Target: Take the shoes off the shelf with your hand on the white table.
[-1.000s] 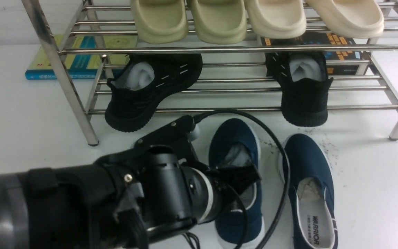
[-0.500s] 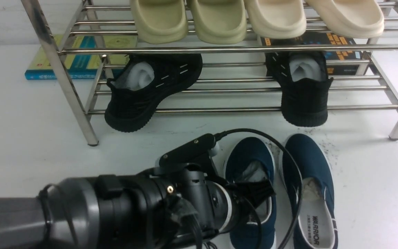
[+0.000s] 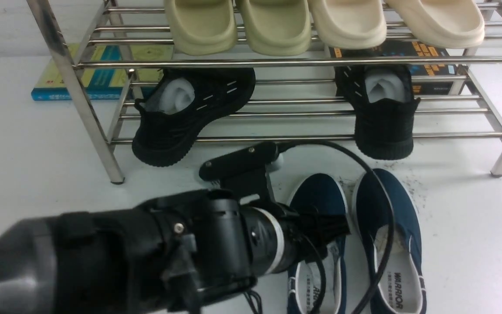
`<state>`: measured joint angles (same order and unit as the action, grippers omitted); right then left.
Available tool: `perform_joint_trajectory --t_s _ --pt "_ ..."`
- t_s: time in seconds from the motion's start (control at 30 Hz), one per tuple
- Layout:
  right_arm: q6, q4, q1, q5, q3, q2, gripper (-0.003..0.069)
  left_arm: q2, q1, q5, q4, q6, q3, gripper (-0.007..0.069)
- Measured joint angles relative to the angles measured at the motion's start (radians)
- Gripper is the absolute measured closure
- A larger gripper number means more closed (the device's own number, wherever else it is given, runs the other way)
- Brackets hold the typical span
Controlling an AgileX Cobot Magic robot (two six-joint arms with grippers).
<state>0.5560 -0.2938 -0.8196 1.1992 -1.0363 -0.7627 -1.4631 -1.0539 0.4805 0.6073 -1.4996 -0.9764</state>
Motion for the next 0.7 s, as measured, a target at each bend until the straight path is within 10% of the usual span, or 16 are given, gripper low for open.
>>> perform_joint_trajectory --t_s 0.23,0.47,0.7 --pt "-0.024 0.001 0.0 0.06 0.0 0.155 0.0491 0.17 0.0 0.364 -0.004 0.267 -0.109 0.0268" --pt "-0.076 0.01 0.0 0.054 0.092 0.414 0.067 0.274 0.0 0.607 -0.012 0.435 -0.174 0.0489" --pt "-0.099 0.037 0.0 -0.495 0.549 0.594 0.0673 0.294 0.0 0.691 -0.036 0.453 -0.176 0.0624"
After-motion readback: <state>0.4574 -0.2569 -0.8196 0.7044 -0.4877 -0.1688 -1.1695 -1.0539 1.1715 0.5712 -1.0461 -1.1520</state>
